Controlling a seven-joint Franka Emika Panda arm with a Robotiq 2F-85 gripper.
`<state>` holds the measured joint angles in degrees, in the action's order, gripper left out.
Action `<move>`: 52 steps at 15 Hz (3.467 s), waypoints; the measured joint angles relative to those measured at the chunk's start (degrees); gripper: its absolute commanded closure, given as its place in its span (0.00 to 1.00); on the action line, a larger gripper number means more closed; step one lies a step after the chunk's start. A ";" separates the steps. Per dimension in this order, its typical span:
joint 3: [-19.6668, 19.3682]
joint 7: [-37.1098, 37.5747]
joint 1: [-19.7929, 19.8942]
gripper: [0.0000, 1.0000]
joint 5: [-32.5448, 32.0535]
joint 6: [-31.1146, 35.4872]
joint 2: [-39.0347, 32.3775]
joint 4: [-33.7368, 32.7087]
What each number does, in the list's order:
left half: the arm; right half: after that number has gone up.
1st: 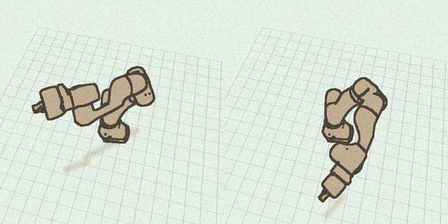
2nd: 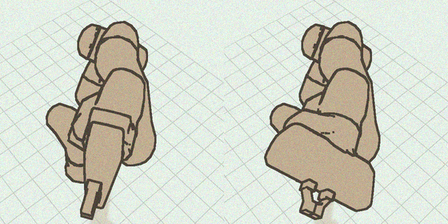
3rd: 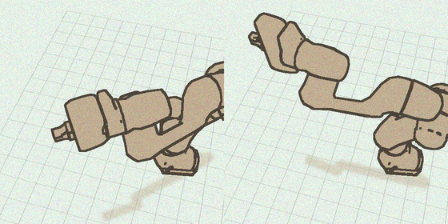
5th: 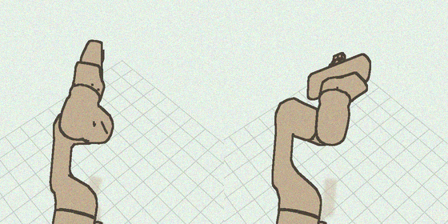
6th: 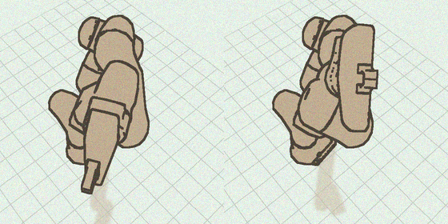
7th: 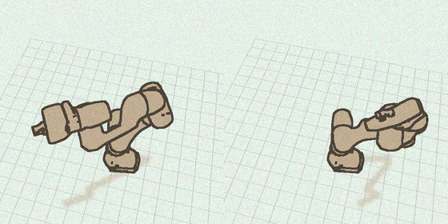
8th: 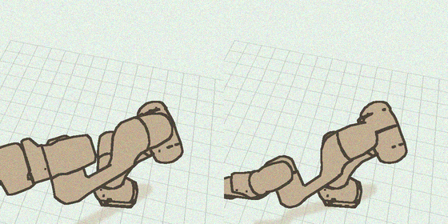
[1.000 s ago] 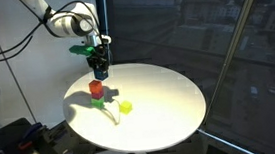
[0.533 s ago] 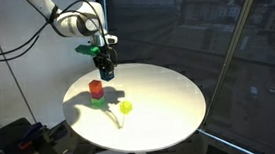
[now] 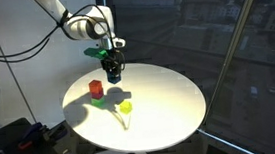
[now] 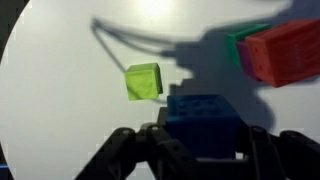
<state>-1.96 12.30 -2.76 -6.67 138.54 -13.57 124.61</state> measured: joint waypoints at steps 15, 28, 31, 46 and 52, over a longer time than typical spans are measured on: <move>-1.52 -2.29 0.61 0.69 -0.05 0.00 -7.88 -4.64; -1.56 -2.29 0.70 0.44 -0.05 0.03 -8.63 -4.81; -1.56 -2.29 0.70 0.69 -0.05 0.03 -8.66 -4.79; -2.74 -1.16 2.54 0.69 0.61 0.06 -10.37 -7.01; -2.78 -1.23 3.01 0.69 0.61 0.06 -12.98 -8.69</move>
<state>-4.74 11.07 0.26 -6.06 138.60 -26.55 115.93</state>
